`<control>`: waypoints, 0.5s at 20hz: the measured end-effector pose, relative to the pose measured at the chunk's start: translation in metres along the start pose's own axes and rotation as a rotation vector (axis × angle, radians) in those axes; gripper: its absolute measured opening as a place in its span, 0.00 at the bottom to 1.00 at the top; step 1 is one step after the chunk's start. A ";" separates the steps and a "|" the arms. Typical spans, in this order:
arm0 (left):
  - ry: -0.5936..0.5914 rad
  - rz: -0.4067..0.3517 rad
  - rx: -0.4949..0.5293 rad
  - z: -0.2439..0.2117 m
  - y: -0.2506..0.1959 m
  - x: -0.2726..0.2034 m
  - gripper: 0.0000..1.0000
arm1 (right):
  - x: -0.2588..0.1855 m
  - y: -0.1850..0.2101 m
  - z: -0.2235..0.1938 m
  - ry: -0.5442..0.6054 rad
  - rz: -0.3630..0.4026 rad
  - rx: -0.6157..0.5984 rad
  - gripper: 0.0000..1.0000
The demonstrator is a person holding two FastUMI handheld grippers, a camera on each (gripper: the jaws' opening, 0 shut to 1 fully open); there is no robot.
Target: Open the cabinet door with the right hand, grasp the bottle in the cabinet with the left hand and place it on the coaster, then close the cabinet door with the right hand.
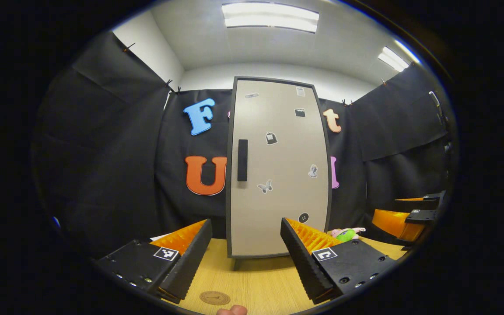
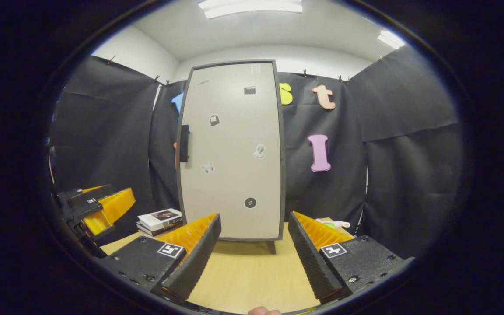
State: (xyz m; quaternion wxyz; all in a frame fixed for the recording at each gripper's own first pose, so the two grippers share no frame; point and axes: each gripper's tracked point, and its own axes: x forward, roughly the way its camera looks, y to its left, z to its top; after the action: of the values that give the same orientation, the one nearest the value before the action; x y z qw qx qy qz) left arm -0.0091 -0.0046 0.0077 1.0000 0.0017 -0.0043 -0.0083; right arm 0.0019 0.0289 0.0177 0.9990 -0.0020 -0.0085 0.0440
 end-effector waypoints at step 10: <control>0.024 -0.045 0.011 -0.005 -0.014 -0.021 0.95 | 0.104 0.068 0.065 -0.014 0.216 -0.015 0.99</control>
State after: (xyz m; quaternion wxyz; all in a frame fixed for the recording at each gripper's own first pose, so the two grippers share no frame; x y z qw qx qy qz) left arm -0.0303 -0.0183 0.0028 0.9995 0.0074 0.0079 -0.0308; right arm 0.0982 0.1056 0.0844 0.9883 -0.0100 -0.0156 0.1513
